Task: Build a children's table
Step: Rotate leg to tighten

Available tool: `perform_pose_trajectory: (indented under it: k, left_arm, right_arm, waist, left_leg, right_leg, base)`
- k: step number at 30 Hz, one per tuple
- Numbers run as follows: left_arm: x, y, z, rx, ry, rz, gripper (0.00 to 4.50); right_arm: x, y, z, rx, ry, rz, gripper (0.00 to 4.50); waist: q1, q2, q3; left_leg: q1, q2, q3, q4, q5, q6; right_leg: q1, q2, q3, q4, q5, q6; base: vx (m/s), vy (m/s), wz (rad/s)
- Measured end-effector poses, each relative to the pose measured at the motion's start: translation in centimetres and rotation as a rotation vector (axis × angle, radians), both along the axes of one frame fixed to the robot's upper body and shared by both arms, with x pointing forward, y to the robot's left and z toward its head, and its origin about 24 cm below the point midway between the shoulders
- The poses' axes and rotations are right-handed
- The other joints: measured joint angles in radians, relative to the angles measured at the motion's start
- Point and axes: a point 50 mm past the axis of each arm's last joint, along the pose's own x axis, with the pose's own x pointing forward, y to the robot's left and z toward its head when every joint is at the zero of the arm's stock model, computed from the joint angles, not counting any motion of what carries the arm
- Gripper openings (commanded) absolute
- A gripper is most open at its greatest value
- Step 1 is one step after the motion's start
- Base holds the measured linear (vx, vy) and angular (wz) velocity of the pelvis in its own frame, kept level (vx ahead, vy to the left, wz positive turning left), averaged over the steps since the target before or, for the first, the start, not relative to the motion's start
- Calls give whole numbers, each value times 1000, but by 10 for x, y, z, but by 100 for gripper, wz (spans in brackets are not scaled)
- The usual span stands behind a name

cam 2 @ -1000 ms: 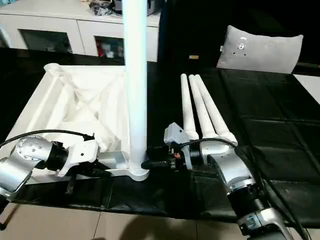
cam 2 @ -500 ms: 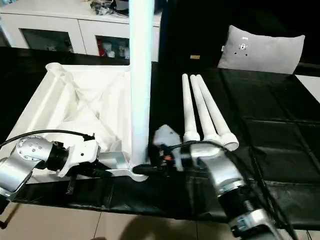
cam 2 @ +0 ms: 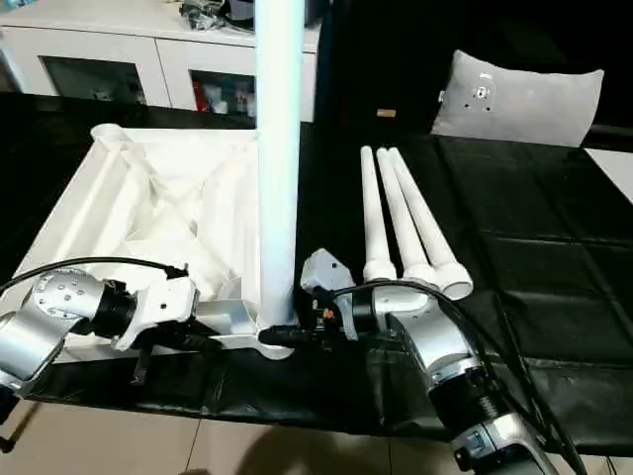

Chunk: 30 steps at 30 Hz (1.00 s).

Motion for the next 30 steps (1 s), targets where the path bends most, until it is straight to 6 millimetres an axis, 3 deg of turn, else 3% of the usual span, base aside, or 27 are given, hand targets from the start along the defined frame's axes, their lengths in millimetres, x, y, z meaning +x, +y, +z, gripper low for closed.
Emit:
perform_pose_trajectory:
  k: [15, 19, 20, 22, 23, 25, 26, 27, 28, 29, 30]
  left_arm:
    - [0, -1, -1, -14, 32, 44, 0]
    - [2, -5, -5, -40, 46, 146, 0]
    - [4, -7, -6, -53, 57, 197, 0]
    - [11, -16, -11, -91, 66, 369, 0]
    - [13, -23, -12, -111, 83, 433, 0]
    - [17, -40, -16, -149, 105, 539, 0]
    - [18, -49, -17, -165, 109, 593, 0]
    - [20, -56, -18, -175, 114, 651, 0]
    - [21, -61, -19, -179, 113, 686, 0]
    - [23, -64, -18, -192, 100, 732, 0]
    - [24, -65, -17, -197, 94, 751, 0]
  right_arm:
    - [-3, 1, -4, 17, 45, -43, 256]
    - [-1, 7, -8, 36, 58, -151, 256]
    - [2, 8, -10, 46, 72, -211, 256]
    - [14, 16, -14, 104, 113, -427, 256]
    - [19, 19, -15, 125, 138, -511, 256]
    - [30, 20, -16, 128, 154, -651, 248]
    - [36, 23, -16, 129, 163, -718, 246]
    - [41, 26, -17, 127, 177, -778, 245]
    - [43, 26, -17, 129, 186, -819, 245]
    - [47, 28, -14, 130, 185, -846, 245]
    - [49, 29, -14, 130, 180, -858, 245]
  waist:
    - [0, 0, 0]
    - [-6, -1, -1]
    - [-9, 0, -1]
    - [-33, 0, -1]
    - [-44, 4, 0]
    - [-69, 16, 4]
    - [-85, 24, 7]
    - [-83, 29, 13]
    - [-78, 14, 11]
    - [-62, -8, 9]
    - [-54, -20, 5]
  left_leg:
    - [0, 0, 0, 0, 0, 0]
    - [2, 0, 0, 0, 0, 0]
    - [9, 0, 0, 0, 0, 0]
    - [13, -1, 0, 2, 0, 0]
    - [15, 0, -2, 3, 0, 0]
    - [15, 5, -14, 2, 0, 0]
    - [14, 15, -20, 1, 0, 0]
    - [9, 16, -20, -1, 0, 0]
    - [11, 14, -5, 1, 0, 0]
    - [18, 10, 18, 2, 0, 0]
    - [22, 0, 6, 7, -5, -7]
  right_leg:
    - [1, 0, 0, 0, 0, 0]
    - [4, 0, 1, 0, 0, 0]
    - [6, 0, 0, -1, 0, 0]
    - [9, -1, -2, -4, 0, 1]
    - [12, -2, -8, -11, -1, 1]
    - [29, -8, -43, -41, -1, 1]
    - [43, -9, -66, -55, -2, 2]
    - [41, -13, -68, -16, -31, -2]
    - [40, -17, -41, 43, -58, -18]
    - [36, -20, 1, 81, -76, 12]
    - [22, -19, 2, 79, -82, 14]
  base:
    - [0, 0, 0]
    - [0, 0, 0]
    - [0, 0, 0]
    - [0, 0, 0]
    - [-60, 26, -13]
    - [-56, 40, -13]
    - [-84, 49, -7]
    - [-84, 49, -7]
    - [-67, -6, 6]
    - [30, -89, 5]
    - [30, -89, 5]
